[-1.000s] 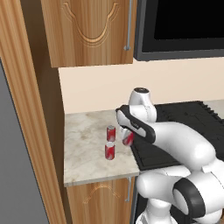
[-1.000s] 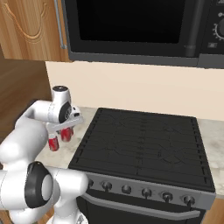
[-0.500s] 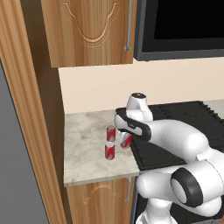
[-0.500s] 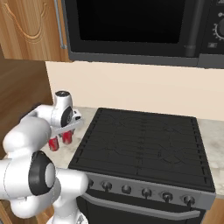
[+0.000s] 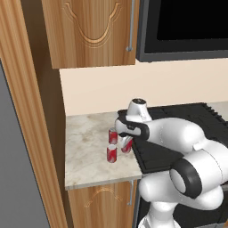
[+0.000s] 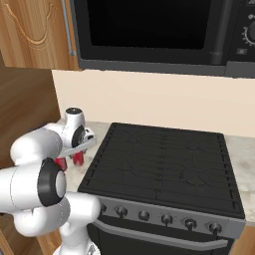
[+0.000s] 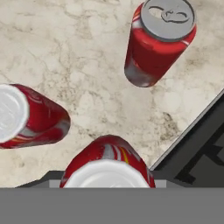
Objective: Four empty soda cans are scattered around the kitchen. Gather all the cans and cluster them next to the stove for recycling.
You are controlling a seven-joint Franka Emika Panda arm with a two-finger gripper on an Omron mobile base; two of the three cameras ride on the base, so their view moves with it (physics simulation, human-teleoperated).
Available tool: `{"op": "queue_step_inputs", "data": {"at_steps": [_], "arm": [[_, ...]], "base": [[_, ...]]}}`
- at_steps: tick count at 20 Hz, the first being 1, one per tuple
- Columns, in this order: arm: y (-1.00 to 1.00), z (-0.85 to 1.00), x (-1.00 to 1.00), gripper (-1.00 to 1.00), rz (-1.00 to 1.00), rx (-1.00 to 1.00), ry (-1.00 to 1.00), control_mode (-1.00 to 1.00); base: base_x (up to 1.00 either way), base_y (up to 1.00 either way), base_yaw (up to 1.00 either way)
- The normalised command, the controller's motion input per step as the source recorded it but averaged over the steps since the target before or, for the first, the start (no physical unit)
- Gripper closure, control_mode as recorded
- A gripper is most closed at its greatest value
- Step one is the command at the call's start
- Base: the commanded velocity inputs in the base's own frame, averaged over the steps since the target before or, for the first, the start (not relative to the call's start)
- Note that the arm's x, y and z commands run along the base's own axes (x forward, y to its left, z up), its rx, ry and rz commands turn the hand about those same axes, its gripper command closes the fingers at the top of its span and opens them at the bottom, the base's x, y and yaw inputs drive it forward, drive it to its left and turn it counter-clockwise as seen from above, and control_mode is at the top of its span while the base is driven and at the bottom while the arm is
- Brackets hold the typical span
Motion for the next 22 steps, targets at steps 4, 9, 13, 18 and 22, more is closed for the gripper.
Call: {"op": "queue_step_inputs", "data": {"at_steps": [4, 9, 13, 18, 22], "arm": [[0.0, -0.17, 0.09, 1.0, 0.02, 0.0, 0.0, -1.0], [0.03, -0.13, 0.07, 1.0, 0.02, 0.0, 0.0, -1.0], [0.02, -0.07, 0.08, 1.0, 0.02, 0.0, 0.0, -1.0], [0.0, 0.0, 0.02, -1.0, 0.0, 0.0, 0.0, -1.0], [0.0, 0.0, 0.0, -1.0, 0.0, 0.0, 0.0, -1.0]], "base": [[0.0, 0.0, 0.0], [0.0, 0.0, 0.0], [0.0, 0.0, 0.0], [0.0, 0.0, 0.0], [0.0, 0.0, 0.0]]}}
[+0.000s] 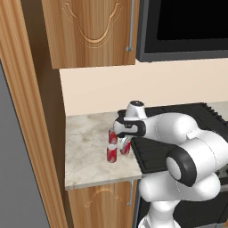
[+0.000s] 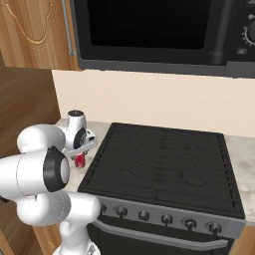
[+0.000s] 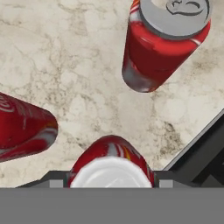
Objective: Four empty soda cans are scattered around the kitchen. Gather all the cans and cluster them next to the stove for recycling.
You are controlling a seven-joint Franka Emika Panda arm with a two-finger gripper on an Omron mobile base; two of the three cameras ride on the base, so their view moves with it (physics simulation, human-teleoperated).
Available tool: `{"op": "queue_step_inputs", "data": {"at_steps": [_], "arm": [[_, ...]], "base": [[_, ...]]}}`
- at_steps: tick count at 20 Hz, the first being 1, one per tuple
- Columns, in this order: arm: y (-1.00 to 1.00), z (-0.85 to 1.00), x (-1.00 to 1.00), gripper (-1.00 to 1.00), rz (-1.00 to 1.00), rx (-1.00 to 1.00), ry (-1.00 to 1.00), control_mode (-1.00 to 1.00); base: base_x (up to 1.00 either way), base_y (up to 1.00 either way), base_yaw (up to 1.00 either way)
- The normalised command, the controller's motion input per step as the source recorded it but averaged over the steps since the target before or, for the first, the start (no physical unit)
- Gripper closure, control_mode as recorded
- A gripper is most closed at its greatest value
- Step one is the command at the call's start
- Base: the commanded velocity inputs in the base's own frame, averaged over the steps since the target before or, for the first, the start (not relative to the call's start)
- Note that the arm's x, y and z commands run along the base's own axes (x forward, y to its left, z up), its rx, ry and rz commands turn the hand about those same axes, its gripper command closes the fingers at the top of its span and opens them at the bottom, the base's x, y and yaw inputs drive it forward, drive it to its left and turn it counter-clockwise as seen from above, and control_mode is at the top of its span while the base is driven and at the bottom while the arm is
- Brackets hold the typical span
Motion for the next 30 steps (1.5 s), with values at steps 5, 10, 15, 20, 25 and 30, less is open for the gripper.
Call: {"op": "queue_step_inputs", "data": {"at_steps": [5, 10, 15, 20, 25, 30], "arm": [[0.0, 0.0, 0.0, -1.0, 0.0, 0.0, 0.0, -1.0], [0.0, 0.15, 0.0, -1.0, 0.0, 0.0, -0.03, -1.0], [0.0, 0.53, -0.29, -1.0, -0.02, 0.0, -0.06, -1.0], [-0.2, 0.44, -0.58, -1.0, -0.2, 0.0, 0.0, -1.0], [-0.39, 0.32, -0.7, -1.0, -0.36, 0.05, 0.0, -1.0], [-0.41, 0.35, -0.7, -1.0, -0.38, 0.07, 0.0, -1.0]], "base": [[0.0, 0.0, 0.0], [0.0, 0.0, 0.0], [0.0, 0.0, 0.0], [0.0, 0.0, 0.0], [0.0, 0.0, 0.0], [0.0, 0.0, 0.0]]}}
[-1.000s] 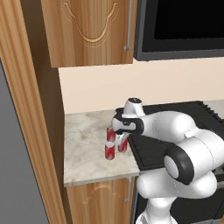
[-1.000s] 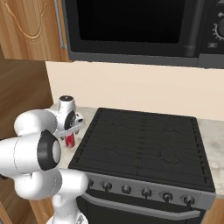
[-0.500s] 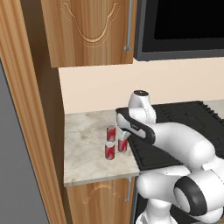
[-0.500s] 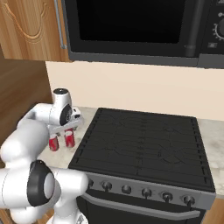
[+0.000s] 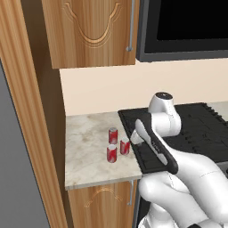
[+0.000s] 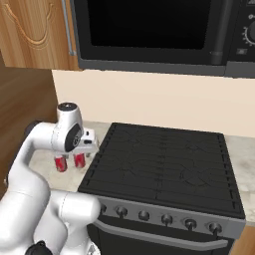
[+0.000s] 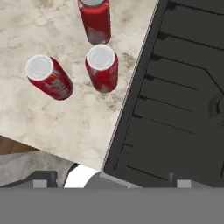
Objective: Four empty soda cans are scattered around the kitchen. Gather all the cans and cluster them next to the stove for recycling.
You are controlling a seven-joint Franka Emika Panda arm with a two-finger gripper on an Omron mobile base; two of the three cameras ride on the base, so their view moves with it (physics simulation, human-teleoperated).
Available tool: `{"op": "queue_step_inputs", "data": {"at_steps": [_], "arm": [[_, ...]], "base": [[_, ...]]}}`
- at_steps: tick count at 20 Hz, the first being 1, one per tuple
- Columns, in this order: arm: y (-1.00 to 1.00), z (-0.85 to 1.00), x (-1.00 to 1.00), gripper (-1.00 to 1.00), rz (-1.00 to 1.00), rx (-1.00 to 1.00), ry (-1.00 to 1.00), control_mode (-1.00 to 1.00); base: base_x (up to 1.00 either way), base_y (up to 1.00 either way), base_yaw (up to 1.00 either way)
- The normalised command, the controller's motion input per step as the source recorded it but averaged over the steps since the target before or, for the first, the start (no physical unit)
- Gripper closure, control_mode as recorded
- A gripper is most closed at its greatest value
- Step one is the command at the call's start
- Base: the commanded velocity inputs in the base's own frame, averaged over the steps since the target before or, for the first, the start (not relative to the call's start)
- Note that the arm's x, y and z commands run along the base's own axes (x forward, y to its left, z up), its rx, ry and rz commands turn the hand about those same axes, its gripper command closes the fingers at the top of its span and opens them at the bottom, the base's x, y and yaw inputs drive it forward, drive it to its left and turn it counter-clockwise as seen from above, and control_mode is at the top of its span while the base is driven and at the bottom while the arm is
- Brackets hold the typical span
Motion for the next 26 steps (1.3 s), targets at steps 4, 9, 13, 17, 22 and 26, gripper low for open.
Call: {"op": "queue_step_inputs", "data": {"at_steps": [4, 9, 13, 17, 22, 26], "arm": [[-0.34, 0.36, -0.55, -1.0, -0.36, 0.03, 0.0, -1.0], [-0.28, 0.39, -0.47, -1.0, -0.31, 0.02, 0.0, -1.0], [-0.06, 0.56, -0.18, -1.0, -0.14, 0.0, 0.0, -1.0], [0.0, 0.58, -0.3, -1.0, -0.1, 0.0, 0.0, -1.0], [-0.04, 0.46, -0.37, -1.0, 0.01, 0.0, 0.0, -1.0], [-0.13, 0.22, -0.37, -1.0, 0.11, 0.0, 0.01, -1.0]], "base": [[0.0, 0.0, 0.0], [0.0, 0.0, 0.0], [0.0, 0.0, 0.0], [0.0, 0.0, 0.0], [0.0, 0.0, 0.0], [0.0, 0.0, 0.0]]}}
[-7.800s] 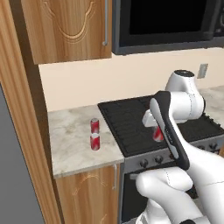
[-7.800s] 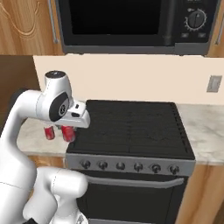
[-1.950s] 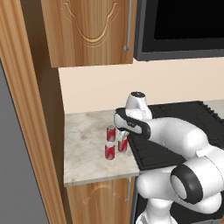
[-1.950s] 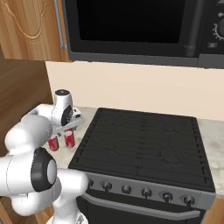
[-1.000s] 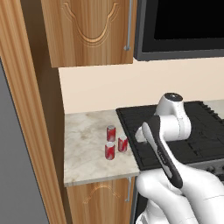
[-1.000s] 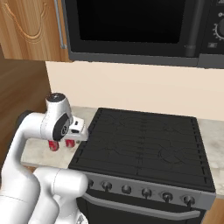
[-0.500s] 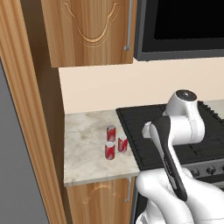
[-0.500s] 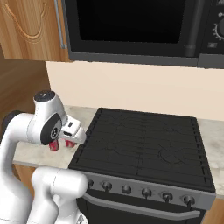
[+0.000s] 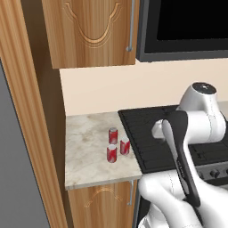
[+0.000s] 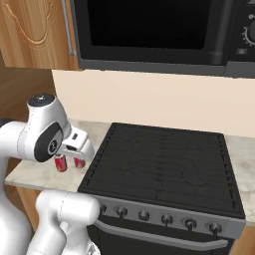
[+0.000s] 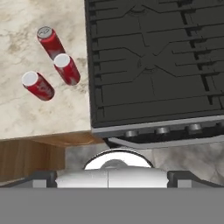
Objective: Four empty soda cans are scattered around the kitchen. Gather all the cans and cluster them next to the stove for recycling.
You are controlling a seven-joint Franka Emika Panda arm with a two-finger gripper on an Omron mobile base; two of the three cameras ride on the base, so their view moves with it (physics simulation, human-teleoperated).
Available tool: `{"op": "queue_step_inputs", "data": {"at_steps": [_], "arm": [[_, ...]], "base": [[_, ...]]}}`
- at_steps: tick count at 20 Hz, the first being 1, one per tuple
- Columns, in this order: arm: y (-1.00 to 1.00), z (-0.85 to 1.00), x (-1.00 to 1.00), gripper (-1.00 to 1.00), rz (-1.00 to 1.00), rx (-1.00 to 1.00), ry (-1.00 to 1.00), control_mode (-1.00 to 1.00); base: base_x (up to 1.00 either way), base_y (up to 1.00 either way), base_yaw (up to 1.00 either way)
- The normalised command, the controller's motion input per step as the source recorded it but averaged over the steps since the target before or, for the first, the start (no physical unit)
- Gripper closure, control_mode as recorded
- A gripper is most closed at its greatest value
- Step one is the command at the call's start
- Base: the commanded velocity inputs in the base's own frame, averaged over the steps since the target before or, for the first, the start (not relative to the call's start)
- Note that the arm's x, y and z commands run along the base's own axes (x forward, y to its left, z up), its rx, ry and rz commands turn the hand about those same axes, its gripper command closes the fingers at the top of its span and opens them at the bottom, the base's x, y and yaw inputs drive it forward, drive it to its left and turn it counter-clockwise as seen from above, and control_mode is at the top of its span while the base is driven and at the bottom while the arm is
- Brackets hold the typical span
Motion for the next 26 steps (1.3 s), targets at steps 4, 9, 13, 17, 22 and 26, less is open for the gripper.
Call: {"op": "queue_step_inputs", "data": {"at_steps": [4, 9, 13, 17, 22, 26], "arm": [[-0.01, 0.01, -0.54, -1.0, 0.13, 0.0, 0.0, -1.0], [0.01, 0.0, -0.36, -1.0, 0.07, 0.0, 0.0, -1.0], [0.02, 0.0, -0.12, -1.0, 0.0, 0.0, 0.0, 1.0], [0.0, 0.0, 0.0, -1.0, 0.0, 0.0, 0.0, 1.0], [0.0, 0.0, 0.0, -1.0, 0.0, 0.0, 0.0, 1.0], [0.0, 0.0, 0.0, -1.0, 0.0, 0.0, 0.0, 1.0]], "base": [[0.0, 0.0, 0.0], [0.0, 0.0, 0.0], [-0.15, 0.01, 0.0], [-0.77, 0.01, 0.0], [-1.0, 0.0, 0.1], [-0.93, 0.03, 0.3]]}}
